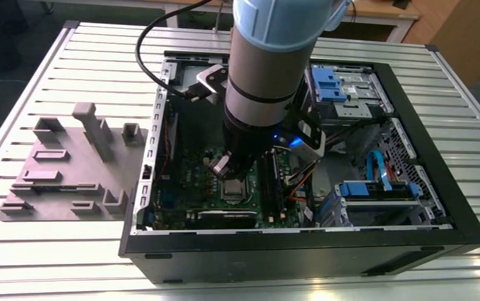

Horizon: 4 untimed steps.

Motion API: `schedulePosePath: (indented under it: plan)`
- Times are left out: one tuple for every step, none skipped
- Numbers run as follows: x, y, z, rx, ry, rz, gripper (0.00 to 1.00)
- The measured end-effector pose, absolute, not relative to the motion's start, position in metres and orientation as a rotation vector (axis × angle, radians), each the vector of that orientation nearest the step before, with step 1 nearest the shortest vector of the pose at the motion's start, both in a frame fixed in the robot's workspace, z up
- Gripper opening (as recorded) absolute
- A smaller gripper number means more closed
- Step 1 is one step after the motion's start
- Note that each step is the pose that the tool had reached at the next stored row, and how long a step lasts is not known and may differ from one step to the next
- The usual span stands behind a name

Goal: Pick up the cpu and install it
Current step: 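Install the first cpu locking lever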

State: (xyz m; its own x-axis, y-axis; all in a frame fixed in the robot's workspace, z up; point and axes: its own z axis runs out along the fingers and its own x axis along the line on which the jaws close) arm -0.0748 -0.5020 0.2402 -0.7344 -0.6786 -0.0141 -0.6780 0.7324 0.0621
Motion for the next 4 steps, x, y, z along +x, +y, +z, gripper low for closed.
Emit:
schedulePosePath:
  plan:
    - [-0.0749,-0.5021,0.2403,1.141,-2.915,-0.098,0.10]
    - [-0.0749,-0.5020,0.2403,1.142,-2.916,-0.098,0.10]
    - [-0.0749,-0.5020,0.2403,1.142,-2.916,-0.098,0.10]
    - [-0.0749,-0.5021,0.2403,1.142,-2.916,-0.098,0.10]
